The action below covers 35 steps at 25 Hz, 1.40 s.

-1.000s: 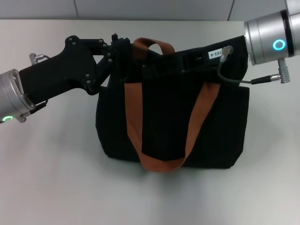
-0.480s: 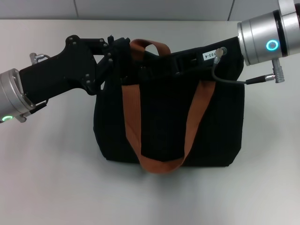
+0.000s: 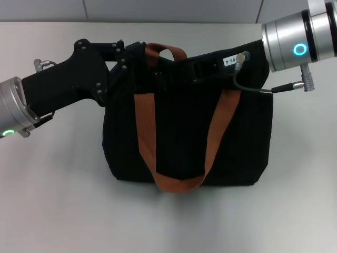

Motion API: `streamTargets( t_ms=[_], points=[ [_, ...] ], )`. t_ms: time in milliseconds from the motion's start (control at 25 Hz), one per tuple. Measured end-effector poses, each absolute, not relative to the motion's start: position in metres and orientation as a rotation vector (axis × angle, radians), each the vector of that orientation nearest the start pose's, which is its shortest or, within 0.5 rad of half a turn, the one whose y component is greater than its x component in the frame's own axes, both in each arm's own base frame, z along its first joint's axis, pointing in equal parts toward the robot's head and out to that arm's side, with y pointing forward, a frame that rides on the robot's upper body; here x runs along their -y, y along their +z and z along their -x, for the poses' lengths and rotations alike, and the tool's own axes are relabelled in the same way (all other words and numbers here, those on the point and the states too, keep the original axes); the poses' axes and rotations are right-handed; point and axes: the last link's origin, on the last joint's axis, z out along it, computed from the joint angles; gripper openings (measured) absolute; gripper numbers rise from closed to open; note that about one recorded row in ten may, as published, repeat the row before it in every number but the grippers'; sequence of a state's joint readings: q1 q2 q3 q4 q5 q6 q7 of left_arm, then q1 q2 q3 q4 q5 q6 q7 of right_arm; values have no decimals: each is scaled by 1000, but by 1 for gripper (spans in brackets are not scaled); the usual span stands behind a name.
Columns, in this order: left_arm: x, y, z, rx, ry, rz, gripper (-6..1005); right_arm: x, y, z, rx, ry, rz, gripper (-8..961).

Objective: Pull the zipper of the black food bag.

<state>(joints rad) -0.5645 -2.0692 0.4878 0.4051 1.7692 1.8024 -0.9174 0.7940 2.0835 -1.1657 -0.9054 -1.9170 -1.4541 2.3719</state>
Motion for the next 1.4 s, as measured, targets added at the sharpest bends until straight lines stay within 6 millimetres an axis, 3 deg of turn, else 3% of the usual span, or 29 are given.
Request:
streamTargets(
  t_ms=[240, 800, 1400],
  points=[
    [-316, 13, 233, 142, -1256, 2462, 67, -380, -26, -106, -1202, 434, 2889, -2],
    [-314, 15, 235, 146, -1255, 2444, 69, -375, -10, -103, -1236, 308, 2779, -2],
    [-313, 20, 241, 152, -1247, 2413, 71, -363, 16, -112, -1293, 260, 2649, -1]
  ],
)
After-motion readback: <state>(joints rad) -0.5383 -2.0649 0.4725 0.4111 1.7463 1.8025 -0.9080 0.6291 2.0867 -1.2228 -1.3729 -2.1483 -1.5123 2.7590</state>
